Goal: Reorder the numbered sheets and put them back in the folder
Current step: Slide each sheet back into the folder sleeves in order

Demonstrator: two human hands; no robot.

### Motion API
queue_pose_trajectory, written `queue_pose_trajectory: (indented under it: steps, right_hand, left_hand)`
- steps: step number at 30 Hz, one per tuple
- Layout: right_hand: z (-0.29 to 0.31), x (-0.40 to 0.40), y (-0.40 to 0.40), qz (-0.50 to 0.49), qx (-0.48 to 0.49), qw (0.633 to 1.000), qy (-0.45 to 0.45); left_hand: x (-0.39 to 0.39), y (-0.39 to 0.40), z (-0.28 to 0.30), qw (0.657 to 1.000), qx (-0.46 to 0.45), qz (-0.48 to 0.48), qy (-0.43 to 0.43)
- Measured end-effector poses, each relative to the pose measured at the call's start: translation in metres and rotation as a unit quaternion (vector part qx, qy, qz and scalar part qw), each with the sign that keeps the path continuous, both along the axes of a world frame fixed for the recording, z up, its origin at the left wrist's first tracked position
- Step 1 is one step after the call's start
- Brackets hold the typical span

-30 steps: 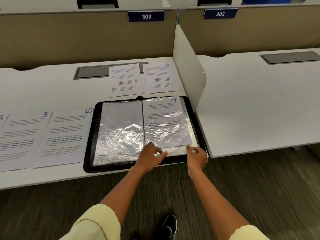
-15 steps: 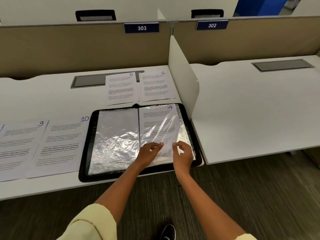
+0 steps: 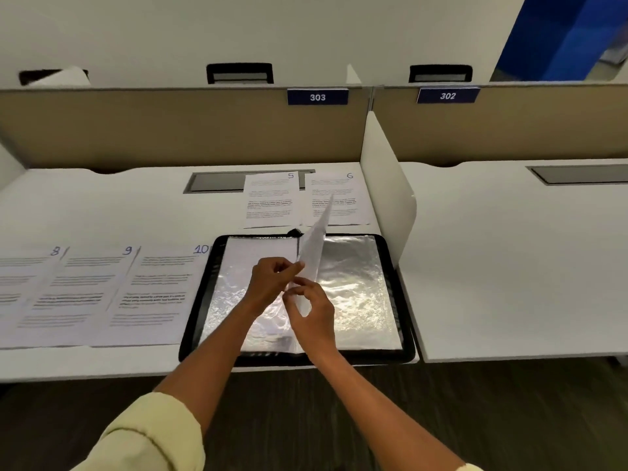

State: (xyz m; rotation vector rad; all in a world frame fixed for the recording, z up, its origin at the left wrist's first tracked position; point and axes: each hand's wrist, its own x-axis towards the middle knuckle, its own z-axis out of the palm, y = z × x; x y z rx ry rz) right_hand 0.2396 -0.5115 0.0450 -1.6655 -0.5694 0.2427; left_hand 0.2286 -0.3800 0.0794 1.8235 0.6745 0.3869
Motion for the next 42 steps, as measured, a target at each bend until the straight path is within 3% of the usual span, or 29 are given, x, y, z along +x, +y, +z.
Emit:
queue_pose_trajectory:
  steps: [6, 10, 15, 21, 29, 38, 42]
  right_hand:
    - [0.004, -0.01, 0.015, 0.124, -0.033, 0.992, -0.008]
    - [-0.005, -0.006, 0.025, 0.128, -0.109, 0.985, 0.025]
    - [-0.037, 0.009, 0.033, 0.169, -0.302, 0.938, 0.021]
    - [-0.063, 0.013, 0.038, 0.205, -0.366, 0.907, 0.017]
    - [-0.078, 0.016, 0.073, 0.14, -0.44, 0.88, -0.113]
    - [-0.093, 0.022, 0.103, 0.032, -0.466, 0.857, -0.216]
    - [-0.1, 0.021, 0.113, -0.011, -0.442, 0.863, -0.244]
  left_hand:
    - [-0.03, 0.034, 0.002, 0.993, 0.096, 0.071, 0.012]
    - [-0.054, 0.054, -0.006, 0.984, 0.128, 0.119, 0.045]
    - [-0.087, 0.075, -0.023, 0.974, 0.122, 0.172, 0.087]
    - [-0.113, 0.095, -0.045, 0.973, 0.108, 0.163, 0.126]
    - [-0.12, 0.126, -0.082, 0.97, 0.111, 0.123, 0.18]
    - [-0.075, 0.178, -0.103, 0.948, 0.272, 0.044, 0.16]
    - [-0.053, 0.198, -0.107, 0.944, 0.294, -0.013, 0.145]
